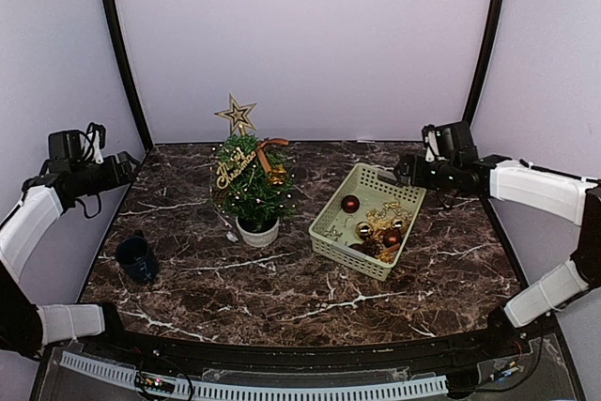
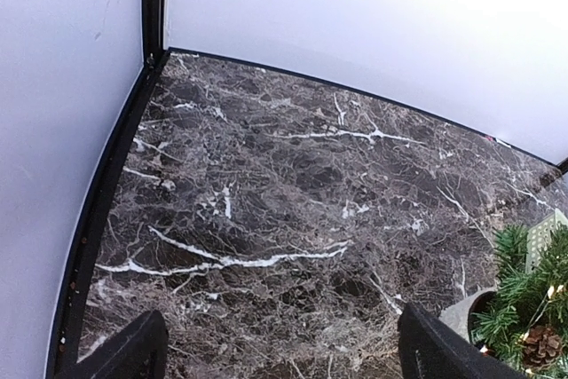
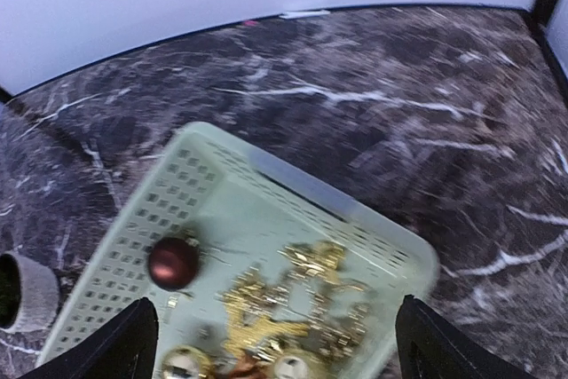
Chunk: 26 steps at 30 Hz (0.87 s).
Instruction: Decorate the small christmas tree
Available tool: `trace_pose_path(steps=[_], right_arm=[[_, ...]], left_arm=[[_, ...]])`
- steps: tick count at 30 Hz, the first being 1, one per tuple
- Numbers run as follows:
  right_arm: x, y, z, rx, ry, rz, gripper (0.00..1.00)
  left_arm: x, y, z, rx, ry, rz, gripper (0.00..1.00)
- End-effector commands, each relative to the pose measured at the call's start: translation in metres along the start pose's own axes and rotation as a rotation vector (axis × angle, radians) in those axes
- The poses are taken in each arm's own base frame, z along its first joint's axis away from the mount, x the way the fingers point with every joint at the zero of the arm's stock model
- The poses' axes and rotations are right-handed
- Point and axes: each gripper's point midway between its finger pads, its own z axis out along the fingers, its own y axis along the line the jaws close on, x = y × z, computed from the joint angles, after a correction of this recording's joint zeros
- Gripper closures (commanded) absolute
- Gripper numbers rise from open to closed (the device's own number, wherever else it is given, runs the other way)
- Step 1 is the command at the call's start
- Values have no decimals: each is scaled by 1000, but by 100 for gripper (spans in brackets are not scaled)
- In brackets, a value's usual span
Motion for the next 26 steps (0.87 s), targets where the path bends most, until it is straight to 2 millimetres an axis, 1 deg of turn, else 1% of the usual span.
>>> trace_pose_path(steps=[1, 2, 4, 5, 7, 9, 12, 15, 20, 26], right_arm=[[-27, -53, -36, 67, -204, 106, 4], [-25, -65, -42, 91, -225, 111, 4], [-22, -81, -57, 135, -272, 106, 3], [-24, -85, -64, 143, -308, 102, 2], [-21, -91, -73, 157, -340, 91, 1], [-18, -93, -79, 160, -354, 87, 1], [-13, -95, -84, 164, -365, 89, 1], [-9, -97, -85, 170, -363, 93, 1], [-9, -97, -86, 171, -363, 94, 1], [-10, -97, -87, 175, -361, 92, 1]], left_arm=[[-11, -1, -18, -15, -73, 34, 7], [-11, -3, -21, -11, -82, 37, 6], [-8, -4, -24, -9, -82, 35, 6], [-4, -2, -24, -18, -76, 31, 6], [2, 0, -25, -24, -71, 30, 6], [7, 1, -24, -23, -64, 35, 6], [8, 1, -25, -27, -64, 39, 6], [7, 0, -25, -24, -69, 49, 6], [11, -3, -25, -1, -59, 57, 6], [10, -3, -27, -7, -72, 54, 6]])
